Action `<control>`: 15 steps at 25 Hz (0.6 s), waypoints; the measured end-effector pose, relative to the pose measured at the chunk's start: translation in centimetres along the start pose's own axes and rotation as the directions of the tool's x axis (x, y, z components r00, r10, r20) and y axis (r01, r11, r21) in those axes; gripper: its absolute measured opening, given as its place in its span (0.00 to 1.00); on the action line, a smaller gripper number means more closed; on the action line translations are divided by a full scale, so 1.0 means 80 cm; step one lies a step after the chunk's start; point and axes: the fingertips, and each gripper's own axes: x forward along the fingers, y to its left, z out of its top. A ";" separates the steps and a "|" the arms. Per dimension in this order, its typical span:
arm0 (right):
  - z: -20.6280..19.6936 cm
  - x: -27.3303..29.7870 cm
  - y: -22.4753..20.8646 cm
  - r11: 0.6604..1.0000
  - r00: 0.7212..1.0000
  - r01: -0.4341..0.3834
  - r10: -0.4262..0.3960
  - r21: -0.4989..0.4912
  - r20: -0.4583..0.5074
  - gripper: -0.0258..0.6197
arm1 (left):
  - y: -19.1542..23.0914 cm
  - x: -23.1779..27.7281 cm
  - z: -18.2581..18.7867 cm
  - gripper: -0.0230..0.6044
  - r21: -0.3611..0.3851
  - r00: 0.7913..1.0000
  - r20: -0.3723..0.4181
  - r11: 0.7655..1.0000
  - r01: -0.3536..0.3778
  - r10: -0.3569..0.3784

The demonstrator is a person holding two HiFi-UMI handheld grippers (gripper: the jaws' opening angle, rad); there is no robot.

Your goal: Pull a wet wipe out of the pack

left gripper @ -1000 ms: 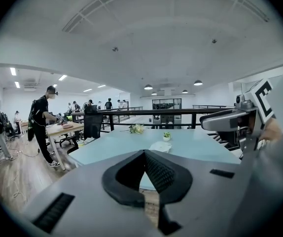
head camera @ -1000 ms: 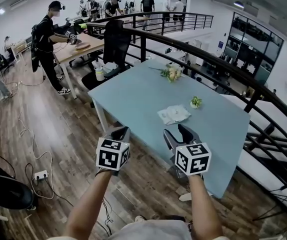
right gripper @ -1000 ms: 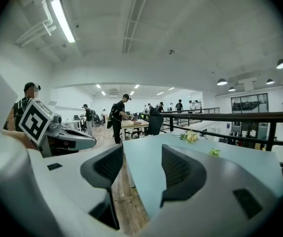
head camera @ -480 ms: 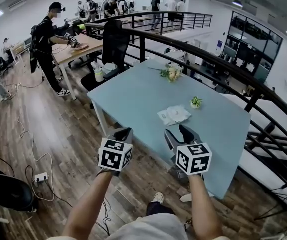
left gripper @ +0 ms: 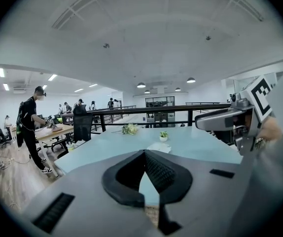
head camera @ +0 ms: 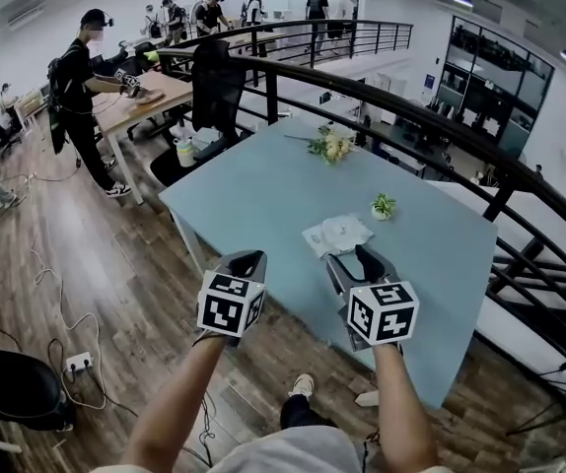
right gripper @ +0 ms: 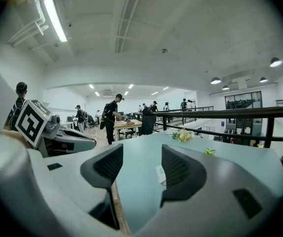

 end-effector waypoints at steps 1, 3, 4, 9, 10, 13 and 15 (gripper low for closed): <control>0.000 0.007 -0.007 1.000 1.000 0.003 -0.003 -0.001 0.000 0.39 | 0.002 0.010 0.002 0.03 0.004 1.000 -0.003 1.000 0.002 -0.002; 0.002 0.021 -0.021 1.000 1.000 0.008 -0.008 -0.005 -0.001 0.39 | 0.006 0.032 0.008 0.03 0.010 1.000 -0.005 1.000 0.007 -0.007; 0.003 0.028 -0.029 1.000 1.000 0.013 -0.013 -0.005 -0.002 0.39 | 0.007 0.044 0.012 0.03 0.013 1.000 -0.006 1.000 0.012 -0.011; 0.011 0.061 -0.071 0.999 0.999 0.039 -0.039 0.006 -0.008 0.39 | 0.012 0.101 0.032 0.03 0.024 0.999 -0.011 0.999 0.042 -0.042; 0.013 0.067 -0.079 0.999 0.999 0.045 -0.045 0.008 -0.008 0.39 | 0.014 0.111 0.036 0.03 0.025 0.999 -0.013 0.999 0.047 -0.046; 0.019 0.087 -0.099 0.999 0.998 0.054 -0.054 0.009 -0.013 0.39 | 0.021 0.139 0.048 0.03 0.024 0.999 -0.013 0.998 0.054 -0.053; 0.022 0.099 -0.112 0.998 0.998 0.058 -0.058 0.005 -0.021 0.39 | 0.025 0.158 0.057 0.03 0.023 0.998 -0.010 0.998 0.059 -0.059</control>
